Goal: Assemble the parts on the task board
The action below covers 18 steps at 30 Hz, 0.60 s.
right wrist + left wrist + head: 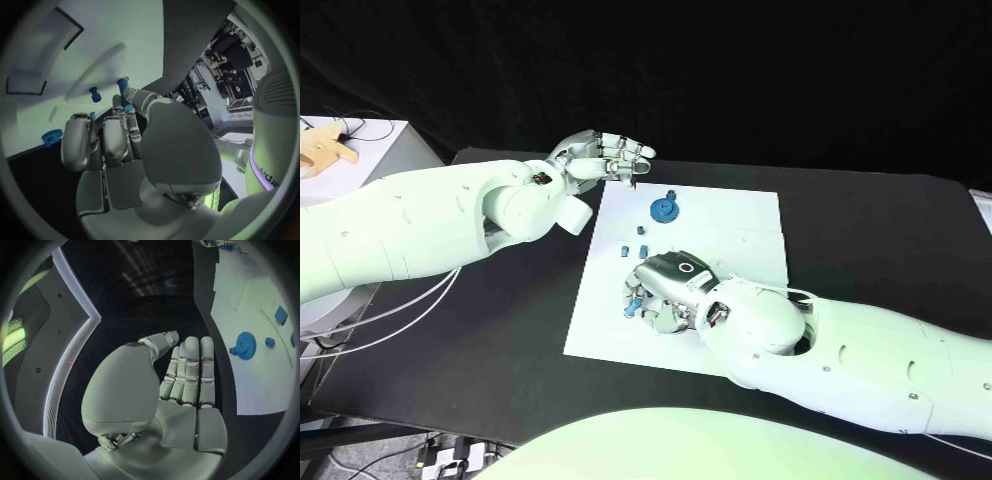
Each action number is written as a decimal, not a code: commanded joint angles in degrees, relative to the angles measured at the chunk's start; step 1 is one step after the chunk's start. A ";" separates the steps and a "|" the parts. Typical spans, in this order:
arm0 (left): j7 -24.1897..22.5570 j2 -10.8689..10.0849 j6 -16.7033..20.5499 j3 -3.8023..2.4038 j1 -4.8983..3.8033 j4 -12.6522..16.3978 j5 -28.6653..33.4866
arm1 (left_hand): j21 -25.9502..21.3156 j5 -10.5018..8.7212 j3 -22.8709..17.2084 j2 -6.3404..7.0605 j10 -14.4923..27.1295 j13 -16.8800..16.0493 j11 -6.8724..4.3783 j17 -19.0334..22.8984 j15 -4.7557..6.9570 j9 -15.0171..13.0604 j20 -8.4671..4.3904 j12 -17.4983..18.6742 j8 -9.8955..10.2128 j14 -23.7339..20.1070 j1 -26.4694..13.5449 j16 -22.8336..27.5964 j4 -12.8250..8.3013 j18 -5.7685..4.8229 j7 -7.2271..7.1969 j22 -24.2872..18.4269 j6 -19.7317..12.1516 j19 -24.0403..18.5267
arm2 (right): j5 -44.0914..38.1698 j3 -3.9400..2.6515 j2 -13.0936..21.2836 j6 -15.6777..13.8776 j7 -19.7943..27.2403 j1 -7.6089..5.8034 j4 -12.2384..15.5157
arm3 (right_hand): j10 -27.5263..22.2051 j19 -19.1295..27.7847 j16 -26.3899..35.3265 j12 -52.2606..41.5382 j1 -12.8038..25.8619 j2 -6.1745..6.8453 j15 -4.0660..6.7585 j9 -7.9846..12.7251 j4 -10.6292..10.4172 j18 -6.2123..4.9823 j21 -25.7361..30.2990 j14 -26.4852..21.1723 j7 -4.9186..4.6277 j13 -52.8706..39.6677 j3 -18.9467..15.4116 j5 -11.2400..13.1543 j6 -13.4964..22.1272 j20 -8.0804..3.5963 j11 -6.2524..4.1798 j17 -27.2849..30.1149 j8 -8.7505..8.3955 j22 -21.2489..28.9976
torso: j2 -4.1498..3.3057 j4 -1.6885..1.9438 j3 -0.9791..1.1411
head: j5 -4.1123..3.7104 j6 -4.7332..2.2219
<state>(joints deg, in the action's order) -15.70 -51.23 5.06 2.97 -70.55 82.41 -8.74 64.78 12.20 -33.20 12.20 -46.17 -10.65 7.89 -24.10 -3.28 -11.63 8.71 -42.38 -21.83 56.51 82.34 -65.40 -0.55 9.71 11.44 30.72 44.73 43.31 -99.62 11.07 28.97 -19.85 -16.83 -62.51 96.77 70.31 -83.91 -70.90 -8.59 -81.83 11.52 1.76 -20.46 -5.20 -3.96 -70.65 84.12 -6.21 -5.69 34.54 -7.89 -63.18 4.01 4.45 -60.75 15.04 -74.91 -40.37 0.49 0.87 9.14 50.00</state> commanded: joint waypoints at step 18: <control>-0.16 -0.01 -0.92 -0.04 -0.01 0.17 0.07 | -0.17 0.11 0.37 -0.54 0.31 0.09 -0.08 0.10 -0.24 0.08 0.34 -0.29 -0.19 -0.14 -0.04 -0.11 -0.01 0.88 0.20 -0.05 -0.31 -0.10 | -3.67 0.18 -1.00 2.40 -1.02 0.72 -0.87 | 1.80 -0.48 -0.17 0.43 0.42 -0.63 0.04 -2.95 0.64 0.07 1.53 0.26 -0.59 -0.14 0.54 -0.15 0.65 -0.18 -1.60 -0.13 0.16 -6.46 | 0.02 -0.02 -0.04 | 0.08 0.00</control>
<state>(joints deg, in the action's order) -15.63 -51.31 5.02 2.97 -70.55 82.46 -8.74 64.78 12.20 -33.20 12.20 -46.18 -10.66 7.89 -24.09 -3.28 -11.63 8.71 -42.38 -21.82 56.51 82.34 -65.40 -0.55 9.71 11.44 30.73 44.73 43.31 -102.04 11.14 28.05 -19.11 -17.68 -61.93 96.07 70.31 -83.91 -70.90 -8.50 -81.59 11.27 1.76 -20.53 -4.72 -3.96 -69.32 84.12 -6.63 -5.79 34.88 -7.67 -62.76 4.01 4.45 -60.76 15.22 -74.94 -40.36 0.49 0.82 9.27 50.01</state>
